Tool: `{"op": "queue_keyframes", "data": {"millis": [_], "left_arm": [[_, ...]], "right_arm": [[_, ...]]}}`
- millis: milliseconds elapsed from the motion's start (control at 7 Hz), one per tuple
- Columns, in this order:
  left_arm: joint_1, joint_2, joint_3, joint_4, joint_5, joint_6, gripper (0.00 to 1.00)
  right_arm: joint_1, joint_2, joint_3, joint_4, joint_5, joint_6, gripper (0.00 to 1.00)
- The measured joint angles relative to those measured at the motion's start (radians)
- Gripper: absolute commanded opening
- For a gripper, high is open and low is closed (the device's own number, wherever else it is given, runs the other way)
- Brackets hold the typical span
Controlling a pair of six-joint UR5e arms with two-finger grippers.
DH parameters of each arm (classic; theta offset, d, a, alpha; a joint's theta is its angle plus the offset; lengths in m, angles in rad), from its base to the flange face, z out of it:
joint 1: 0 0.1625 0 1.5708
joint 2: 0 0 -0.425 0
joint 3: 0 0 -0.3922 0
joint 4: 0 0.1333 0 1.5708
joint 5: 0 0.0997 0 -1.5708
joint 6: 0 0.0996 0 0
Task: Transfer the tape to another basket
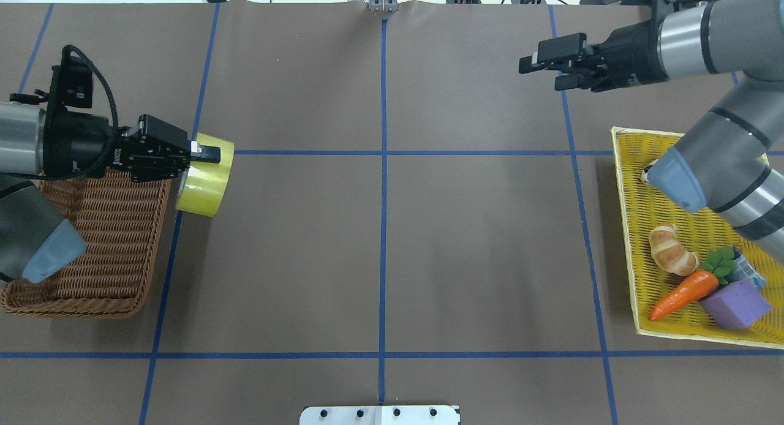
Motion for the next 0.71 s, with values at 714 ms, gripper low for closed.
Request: {"op": "queue_keyframes", "data": {"millis": [714], "left_arm": [[-0.064,0.132,-0.009,0.33,-0.056,0.505,0.0]], "right_arm": [[0.208,-0.015,0.025,-0.716,-0.011,-0.832,1.0]]}}
